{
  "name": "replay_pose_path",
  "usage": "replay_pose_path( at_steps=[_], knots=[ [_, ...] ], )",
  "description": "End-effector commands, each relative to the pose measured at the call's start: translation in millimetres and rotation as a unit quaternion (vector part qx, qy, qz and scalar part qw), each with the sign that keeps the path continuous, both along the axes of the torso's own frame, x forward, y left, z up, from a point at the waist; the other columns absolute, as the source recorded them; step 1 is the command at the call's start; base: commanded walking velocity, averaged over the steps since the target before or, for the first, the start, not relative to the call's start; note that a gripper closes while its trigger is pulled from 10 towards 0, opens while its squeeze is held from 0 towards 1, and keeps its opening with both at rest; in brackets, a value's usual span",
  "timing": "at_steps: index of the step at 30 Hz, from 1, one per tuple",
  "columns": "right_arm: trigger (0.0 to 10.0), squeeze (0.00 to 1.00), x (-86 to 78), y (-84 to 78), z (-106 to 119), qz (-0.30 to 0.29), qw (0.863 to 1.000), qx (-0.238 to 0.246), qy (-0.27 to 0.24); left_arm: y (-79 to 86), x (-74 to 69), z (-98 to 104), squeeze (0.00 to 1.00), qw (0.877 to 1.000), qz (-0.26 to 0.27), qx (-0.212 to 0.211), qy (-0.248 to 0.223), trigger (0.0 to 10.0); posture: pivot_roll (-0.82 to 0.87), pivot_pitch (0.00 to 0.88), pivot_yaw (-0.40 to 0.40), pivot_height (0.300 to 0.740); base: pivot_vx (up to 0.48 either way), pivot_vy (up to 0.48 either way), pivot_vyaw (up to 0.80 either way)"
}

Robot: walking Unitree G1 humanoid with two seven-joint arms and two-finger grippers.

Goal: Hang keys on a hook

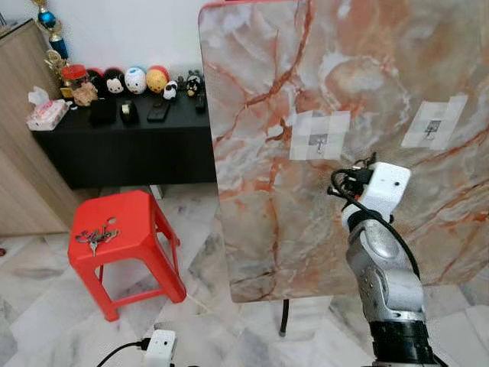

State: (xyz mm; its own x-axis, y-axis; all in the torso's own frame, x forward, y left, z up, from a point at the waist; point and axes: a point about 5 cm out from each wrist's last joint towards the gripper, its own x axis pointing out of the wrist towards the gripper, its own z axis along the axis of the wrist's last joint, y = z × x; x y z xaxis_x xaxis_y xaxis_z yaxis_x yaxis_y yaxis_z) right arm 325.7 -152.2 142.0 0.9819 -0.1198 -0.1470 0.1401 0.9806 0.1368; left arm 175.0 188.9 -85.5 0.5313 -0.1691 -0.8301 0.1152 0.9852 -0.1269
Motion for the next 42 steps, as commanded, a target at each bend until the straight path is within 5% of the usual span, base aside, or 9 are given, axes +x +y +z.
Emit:
replay_pose_path(
  at_steps=[1,13,23,33,42],
  knots=[
    [10.0,0.00,3.5,5.8,-3,0.022,1.000,-0.011,0.019,1.8,-2.0,-1,0.00,1.000,-0.003,0.002,0.007,10.0,-0.18,0.046,0.012,0.727,0.000,0.000,0.00],
    [10.0,0.00,13.2,6.0,3,0.036,0.999,-0.022,0.007,1.6,-1.0,0,0.00,1.000,-0.003,-0.001,0.005,10.0,-0.17,0.063,0.013,0.727,0.000,0.000,0.00],
    [10.0,0.00,18.8,21.9,13,0.101,0.990,-0.095,-0.013,2.1,-0.4,0,0.00,1.000,-0.003,-0.002,0.004,10.0,-0.17,0.069,0.015,0.727,0.000,0.000,0.00],
    [10.0,0.00,4.3,5.6,9,0.019,0.997,-0.075,-0.021,2.5,-0.2,0,0.00,1.000,-0.007,-0.007,0.005,10.0,-0.18,0.079,0.024,0.727,0.000,0.000,0.00],
    [10.0,0.00,12.3,16.4,13,0.022,0.998,-0.059,-0.025,2.9,0.8,1,0.00,1.000,-0.007,-0.011,0.003,10.0,-0.17,0.081,0.028,0.727,0.000,0.000,0.00]
  ],
)
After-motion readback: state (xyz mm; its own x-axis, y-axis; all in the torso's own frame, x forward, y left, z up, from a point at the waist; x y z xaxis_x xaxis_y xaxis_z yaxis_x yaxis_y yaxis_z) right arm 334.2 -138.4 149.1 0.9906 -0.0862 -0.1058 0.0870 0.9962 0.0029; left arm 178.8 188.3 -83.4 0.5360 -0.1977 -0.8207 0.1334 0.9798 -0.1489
